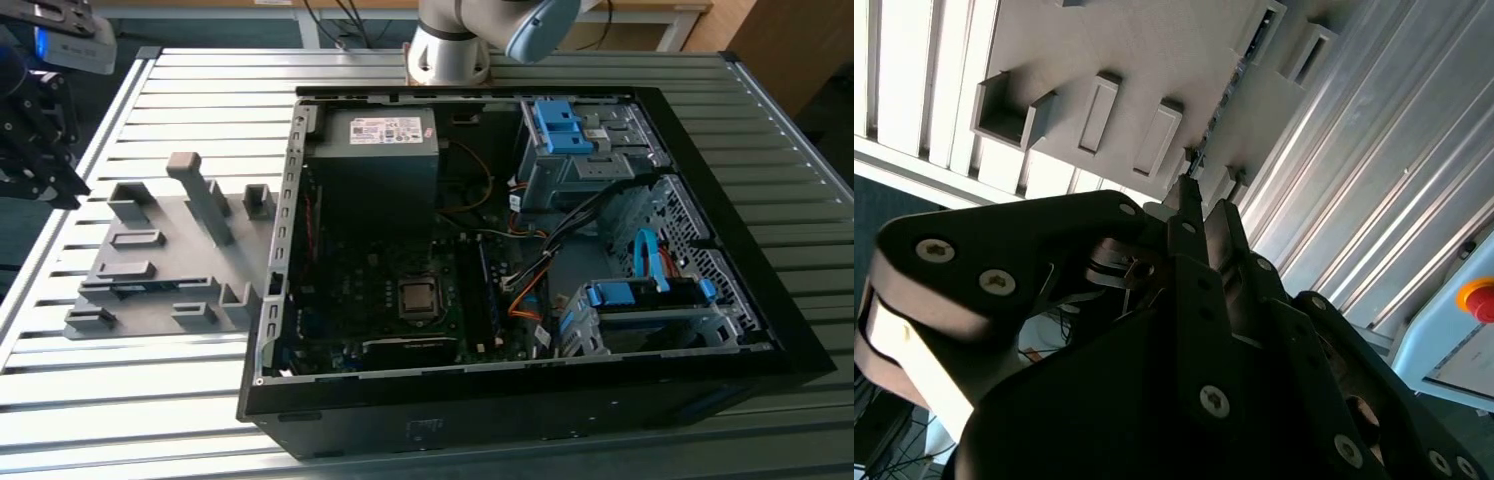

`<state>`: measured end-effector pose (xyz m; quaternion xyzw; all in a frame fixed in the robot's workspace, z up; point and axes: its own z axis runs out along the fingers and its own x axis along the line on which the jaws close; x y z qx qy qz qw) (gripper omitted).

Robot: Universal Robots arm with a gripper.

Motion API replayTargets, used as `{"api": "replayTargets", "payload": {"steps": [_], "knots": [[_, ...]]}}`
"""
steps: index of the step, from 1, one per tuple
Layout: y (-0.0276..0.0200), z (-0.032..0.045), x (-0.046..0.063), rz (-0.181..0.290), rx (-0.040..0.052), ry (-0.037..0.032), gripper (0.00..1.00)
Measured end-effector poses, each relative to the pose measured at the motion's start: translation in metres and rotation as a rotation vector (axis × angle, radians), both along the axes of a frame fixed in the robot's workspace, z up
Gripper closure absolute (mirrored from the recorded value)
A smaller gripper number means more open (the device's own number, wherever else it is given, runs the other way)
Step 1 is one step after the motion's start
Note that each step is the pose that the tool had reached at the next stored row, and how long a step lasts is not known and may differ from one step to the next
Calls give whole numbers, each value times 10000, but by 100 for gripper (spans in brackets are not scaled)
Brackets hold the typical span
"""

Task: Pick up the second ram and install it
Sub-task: 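Pick up the second ram and move it above second insertion slot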

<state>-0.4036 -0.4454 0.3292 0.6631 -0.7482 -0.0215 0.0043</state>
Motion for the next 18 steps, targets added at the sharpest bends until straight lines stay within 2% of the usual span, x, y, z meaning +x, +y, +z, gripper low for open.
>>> {"api": "replayTargets", "payload": {"steps": [18], "knots": [[0,-38,0,0,0,1,75]]}}
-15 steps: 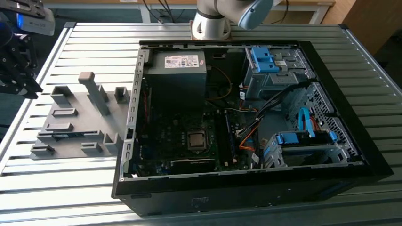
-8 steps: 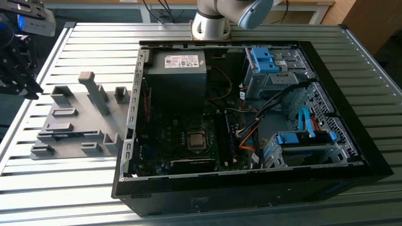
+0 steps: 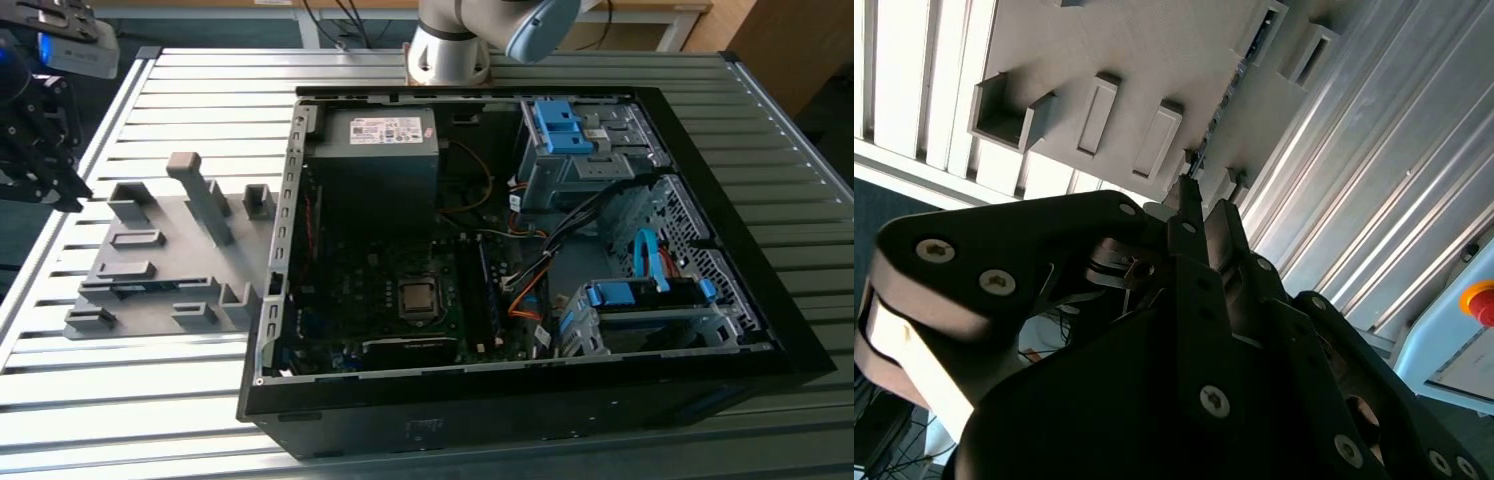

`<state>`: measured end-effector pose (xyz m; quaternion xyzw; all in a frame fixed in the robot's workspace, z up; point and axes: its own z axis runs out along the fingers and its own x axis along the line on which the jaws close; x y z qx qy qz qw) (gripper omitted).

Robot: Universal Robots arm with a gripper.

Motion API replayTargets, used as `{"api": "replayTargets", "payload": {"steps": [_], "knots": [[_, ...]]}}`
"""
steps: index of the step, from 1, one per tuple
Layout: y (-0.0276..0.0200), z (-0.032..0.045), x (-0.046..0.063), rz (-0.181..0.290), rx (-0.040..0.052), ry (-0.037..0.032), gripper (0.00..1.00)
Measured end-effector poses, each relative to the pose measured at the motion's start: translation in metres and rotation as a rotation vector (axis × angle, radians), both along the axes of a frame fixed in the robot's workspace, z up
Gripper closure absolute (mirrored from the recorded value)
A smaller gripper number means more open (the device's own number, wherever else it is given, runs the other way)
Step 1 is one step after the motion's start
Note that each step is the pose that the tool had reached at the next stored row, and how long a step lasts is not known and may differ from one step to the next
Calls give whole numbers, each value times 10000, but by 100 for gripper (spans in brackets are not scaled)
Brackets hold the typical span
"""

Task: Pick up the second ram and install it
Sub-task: 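Pick up the second ram and move it above second insertion slot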

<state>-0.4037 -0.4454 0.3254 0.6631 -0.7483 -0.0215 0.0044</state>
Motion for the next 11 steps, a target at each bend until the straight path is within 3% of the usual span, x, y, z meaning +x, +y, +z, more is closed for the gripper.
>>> {"api": "replayTargets", "payload": {"steps": [11], "knots": [[0,-21,0,0,0,0,75]]}}
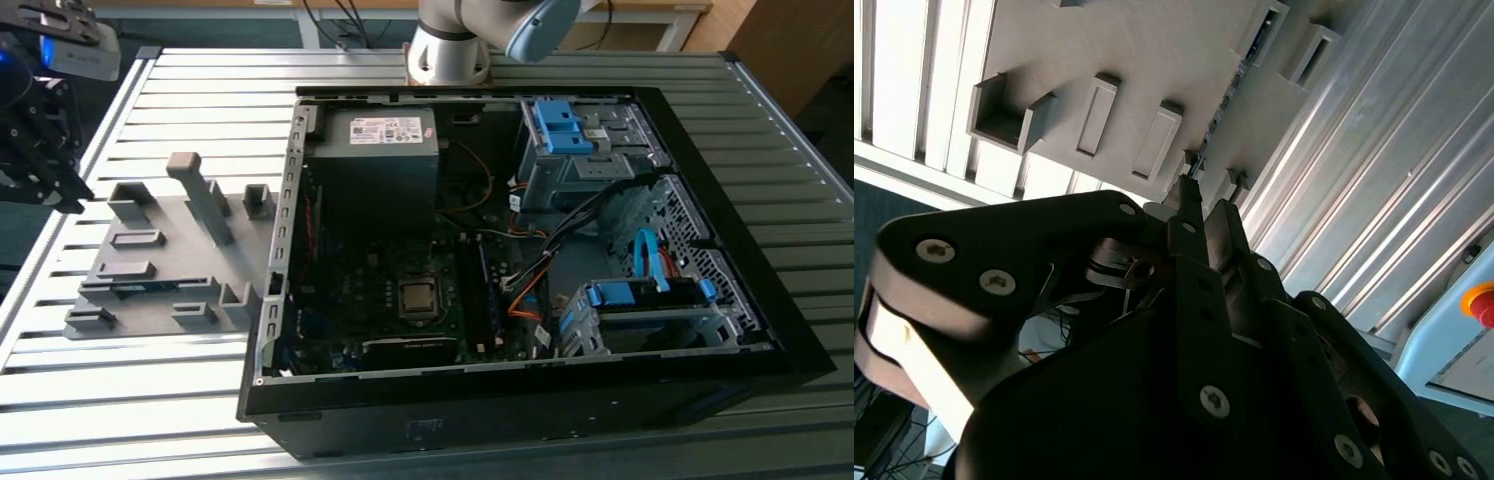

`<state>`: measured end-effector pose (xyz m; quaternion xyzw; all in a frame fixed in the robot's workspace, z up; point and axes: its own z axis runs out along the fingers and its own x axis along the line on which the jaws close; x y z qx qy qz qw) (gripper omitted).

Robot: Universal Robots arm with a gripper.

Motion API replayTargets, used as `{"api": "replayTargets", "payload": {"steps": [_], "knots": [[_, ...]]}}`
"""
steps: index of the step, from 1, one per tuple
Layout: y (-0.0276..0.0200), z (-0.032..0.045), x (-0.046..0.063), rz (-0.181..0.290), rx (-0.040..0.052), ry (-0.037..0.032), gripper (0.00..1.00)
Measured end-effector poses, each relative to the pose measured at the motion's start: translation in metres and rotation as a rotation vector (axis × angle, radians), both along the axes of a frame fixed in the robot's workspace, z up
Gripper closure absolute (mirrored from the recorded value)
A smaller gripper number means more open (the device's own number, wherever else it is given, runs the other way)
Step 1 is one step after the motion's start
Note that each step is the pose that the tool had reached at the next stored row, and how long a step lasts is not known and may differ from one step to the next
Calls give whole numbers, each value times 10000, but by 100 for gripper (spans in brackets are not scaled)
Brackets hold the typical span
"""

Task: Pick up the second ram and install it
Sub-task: 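Pick up the second ram and move it above second insertion slot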

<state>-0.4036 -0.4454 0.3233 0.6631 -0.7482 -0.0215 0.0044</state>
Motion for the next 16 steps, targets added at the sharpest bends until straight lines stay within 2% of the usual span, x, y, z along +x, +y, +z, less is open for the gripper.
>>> {"api": "replayTargets", "payload": {"steps": [16], "knots": [[0,-36,0,0,-1,1,75]]}}
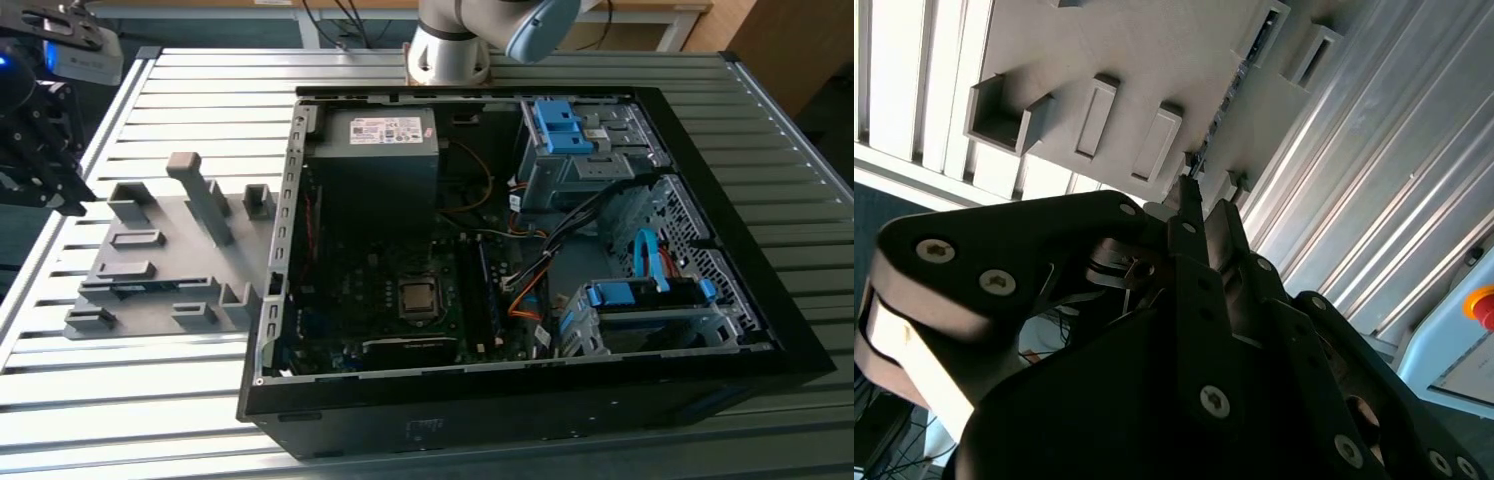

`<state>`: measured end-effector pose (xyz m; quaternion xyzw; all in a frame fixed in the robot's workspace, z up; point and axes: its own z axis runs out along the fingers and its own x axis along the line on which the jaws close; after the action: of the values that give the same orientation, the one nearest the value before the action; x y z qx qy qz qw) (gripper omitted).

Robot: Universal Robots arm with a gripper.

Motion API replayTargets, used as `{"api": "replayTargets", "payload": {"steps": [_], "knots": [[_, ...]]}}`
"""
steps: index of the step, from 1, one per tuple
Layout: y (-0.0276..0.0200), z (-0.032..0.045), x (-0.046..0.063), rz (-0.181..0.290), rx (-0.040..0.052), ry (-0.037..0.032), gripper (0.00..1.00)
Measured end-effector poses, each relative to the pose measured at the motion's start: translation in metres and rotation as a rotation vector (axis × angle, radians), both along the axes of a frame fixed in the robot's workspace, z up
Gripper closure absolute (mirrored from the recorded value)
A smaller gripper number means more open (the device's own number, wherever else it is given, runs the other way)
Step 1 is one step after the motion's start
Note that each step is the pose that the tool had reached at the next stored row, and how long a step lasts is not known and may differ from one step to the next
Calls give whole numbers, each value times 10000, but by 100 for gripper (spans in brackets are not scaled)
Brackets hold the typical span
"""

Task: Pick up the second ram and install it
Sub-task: 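Pick up the second ram and move it above second insertion slot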

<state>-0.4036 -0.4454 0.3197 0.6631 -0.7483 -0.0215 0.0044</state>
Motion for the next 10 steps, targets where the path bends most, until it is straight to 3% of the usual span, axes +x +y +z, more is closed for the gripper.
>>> {"api": "replayTargets", "payload": {"steps": [10], "knots": [[-7,-45,0,2,-2,-1,75]]}}
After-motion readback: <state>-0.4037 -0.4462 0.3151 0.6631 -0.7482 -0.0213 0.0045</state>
